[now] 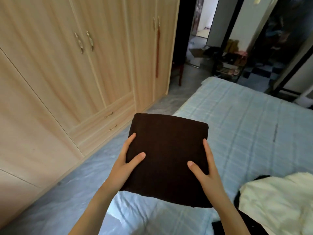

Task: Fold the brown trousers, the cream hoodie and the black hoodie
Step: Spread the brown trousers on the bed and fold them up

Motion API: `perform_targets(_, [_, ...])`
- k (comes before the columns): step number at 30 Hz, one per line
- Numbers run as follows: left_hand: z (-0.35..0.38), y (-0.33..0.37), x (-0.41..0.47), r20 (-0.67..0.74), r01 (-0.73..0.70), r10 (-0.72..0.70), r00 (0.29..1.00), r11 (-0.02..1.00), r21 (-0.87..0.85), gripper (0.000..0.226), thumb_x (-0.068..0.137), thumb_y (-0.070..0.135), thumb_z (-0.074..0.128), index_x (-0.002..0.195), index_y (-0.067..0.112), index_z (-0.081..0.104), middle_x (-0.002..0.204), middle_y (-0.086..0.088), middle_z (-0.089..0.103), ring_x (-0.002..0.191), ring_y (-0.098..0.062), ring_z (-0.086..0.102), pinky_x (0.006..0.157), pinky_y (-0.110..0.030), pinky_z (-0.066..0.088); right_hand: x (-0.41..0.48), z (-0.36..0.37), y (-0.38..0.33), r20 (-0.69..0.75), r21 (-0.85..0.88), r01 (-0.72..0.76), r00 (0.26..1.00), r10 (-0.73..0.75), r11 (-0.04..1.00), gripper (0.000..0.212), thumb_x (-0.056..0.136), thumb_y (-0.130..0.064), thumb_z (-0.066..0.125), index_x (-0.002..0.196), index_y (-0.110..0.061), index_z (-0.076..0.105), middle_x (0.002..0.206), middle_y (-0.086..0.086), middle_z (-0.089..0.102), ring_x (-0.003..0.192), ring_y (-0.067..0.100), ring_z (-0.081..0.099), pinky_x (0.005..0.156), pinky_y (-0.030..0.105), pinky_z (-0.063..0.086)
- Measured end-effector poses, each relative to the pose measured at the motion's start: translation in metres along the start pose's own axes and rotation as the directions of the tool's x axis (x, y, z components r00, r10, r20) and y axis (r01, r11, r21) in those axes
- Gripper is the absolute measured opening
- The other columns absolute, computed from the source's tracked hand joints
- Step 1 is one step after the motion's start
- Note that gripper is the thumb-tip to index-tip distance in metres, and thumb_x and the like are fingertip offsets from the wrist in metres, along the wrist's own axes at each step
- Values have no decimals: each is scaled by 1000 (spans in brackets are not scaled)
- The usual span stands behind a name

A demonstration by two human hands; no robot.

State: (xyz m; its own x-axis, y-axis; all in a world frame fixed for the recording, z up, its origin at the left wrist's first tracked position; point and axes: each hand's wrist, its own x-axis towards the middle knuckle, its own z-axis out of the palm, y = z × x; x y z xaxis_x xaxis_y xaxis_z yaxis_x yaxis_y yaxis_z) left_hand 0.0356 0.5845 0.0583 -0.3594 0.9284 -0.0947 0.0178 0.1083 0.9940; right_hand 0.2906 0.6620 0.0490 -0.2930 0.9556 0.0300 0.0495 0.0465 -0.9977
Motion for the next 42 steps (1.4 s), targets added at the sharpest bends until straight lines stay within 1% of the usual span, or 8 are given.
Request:
perform_targets(5, [-63,-10,-12,-72,21,-20,997,1000,5,80,66,69,72,136,68,33,126,47,46,113,18,52,87,-19,45,-1,60,1,83,1,-33,996,33,999,80,82,-41,72,141,-69,26,128,-57,39,117,-29,41,78,-6,38])
perform_targets(9, [-120,-23,-17,-96,17,-16,995,1000,6,82,64,73,73,136,67,33,123,50,46,111,22,51,75,-4,49,-4,118,2,101,-15,-72,992,73,997,82,75,-53,72,139,-72,24,128,-57,38,116,-29,41,75,-4,41])
perform_targets(15, [-235,-46,-3,-58,29,-29,998,1000,-8,75,68,65,73,134,68,36,120,54,44,109,26,48,86,-15,42,-15,237,11,53,-49,-86,995,88,995,80,81,-56,73,142,-70,21,133,-57,32,120,-30,37,77,-6,40])
perform_targets(22, [-329,-38,36,74,17,-19,997,1000,25,65,79,45,67,136,61,39,115,57,43,113,24,46,83,-10,47,-22,335,-4,-84,-13,-144,986,142,990,79,82,-50,71,142,-69,23,134,-52,38,122,-24,42,82,-4,39])
perform_targets(25, [-334,-37,64,154,7,-12,988,999,33,66,79,45,67,136,61,39,120,55,41,119,16,45,91,-20,44,-16,346,-10,-168,-16,-142,976,137,990,77,88,-42,71,142,-69,24,134,-52,38,122,-24,42,82,-4,39])
perform_targets(30, [-312,-31,118,252,-24,12,968,999,44,61,79,46,67,130,66,40,113,60,40,107,31,43,80,-5,44,16,335,-5,-273,-3,-166,949,158,986,77,90,-35,71,142,-69,26,128,-53,43,117,-24,47,79,-3,42])
perform_targets(35, [-282,-16,175,326,-134,88,941,984,121,59,83,39,64,133,53,35,107,69,31,101,43,31,75,13,26,56,316,6,-349,23,-175,921,172,984,79,81,-47,72,141,-70,25,126,-54,44,116,-25,47,77,-2,43])
perform_targets(42, [-237,-9,255,408,-133,79,909,985,106,61,85,39,65,137,51,36,107,67,34,101,41,33,74,13,28,121,283,7,-414,39,-171,894,172,984,77,87,-36,72,141,-68,28,124,-53,47,114,-24,48,78,-3,42])
